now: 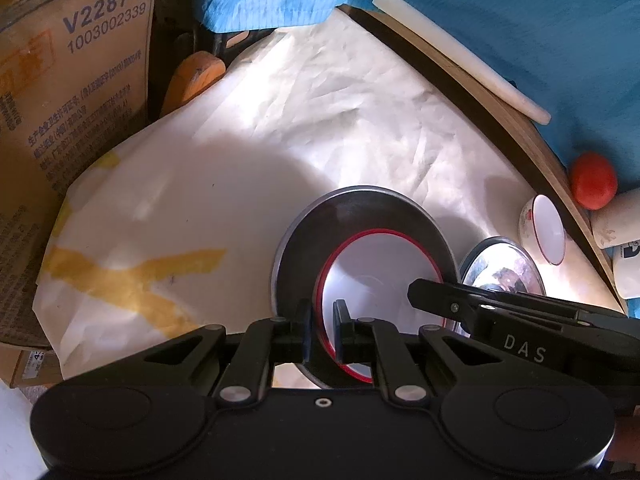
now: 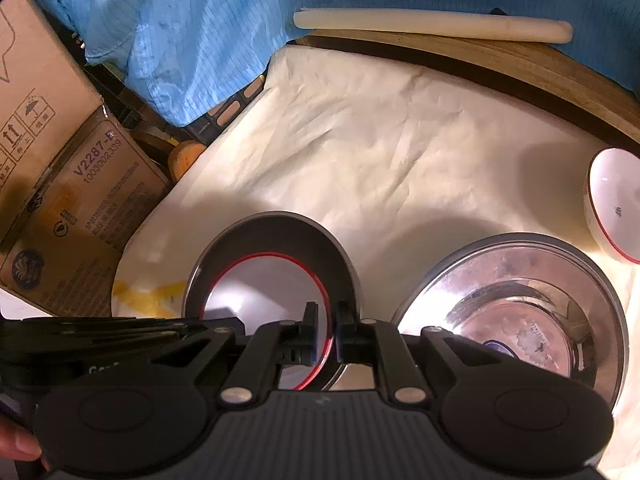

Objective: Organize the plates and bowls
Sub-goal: 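Carry the white bowl with both tools and lower it into the steel bowl, then open both tools and move them to the other red-rimmed white bowl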

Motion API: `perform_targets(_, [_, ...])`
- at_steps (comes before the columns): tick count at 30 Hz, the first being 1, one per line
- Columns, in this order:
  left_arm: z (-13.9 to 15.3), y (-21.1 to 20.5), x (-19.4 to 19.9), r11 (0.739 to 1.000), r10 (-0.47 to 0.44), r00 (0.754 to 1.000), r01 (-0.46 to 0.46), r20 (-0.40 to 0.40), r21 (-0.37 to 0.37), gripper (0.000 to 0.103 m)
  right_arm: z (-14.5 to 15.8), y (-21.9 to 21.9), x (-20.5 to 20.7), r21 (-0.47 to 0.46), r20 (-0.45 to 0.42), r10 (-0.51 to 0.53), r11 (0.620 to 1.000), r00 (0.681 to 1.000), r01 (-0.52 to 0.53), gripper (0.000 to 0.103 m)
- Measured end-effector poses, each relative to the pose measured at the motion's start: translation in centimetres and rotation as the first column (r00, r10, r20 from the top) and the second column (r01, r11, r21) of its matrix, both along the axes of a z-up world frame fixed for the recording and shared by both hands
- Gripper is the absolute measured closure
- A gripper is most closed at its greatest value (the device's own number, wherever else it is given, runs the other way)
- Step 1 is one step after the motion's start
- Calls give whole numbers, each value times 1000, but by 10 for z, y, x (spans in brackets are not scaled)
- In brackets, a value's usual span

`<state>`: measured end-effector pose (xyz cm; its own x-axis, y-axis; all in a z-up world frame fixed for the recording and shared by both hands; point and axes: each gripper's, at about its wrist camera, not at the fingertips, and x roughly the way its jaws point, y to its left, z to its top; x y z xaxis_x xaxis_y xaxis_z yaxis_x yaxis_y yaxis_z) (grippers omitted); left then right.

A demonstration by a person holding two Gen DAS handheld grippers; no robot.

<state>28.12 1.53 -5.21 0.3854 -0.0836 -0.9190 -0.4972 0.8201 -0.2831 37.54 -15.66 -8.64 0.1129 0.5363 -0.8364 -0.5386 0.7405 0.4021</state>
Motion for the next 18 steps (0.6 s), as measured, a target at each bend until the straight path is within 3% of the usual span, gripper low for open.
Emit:
perform_targets(6, [0, 2, 0, 1000, 1, 1000, -1, 2, -1, 89, -1, 0, 2, 20, -11, 13, 1000, 1000, -13, 85])
perform_targets(18, [18, -2, -3, 999, 13, 999, -15, 38, 42, 68, 18, -14, -4, 87, 32, 6, 996, 999, -8, 65])
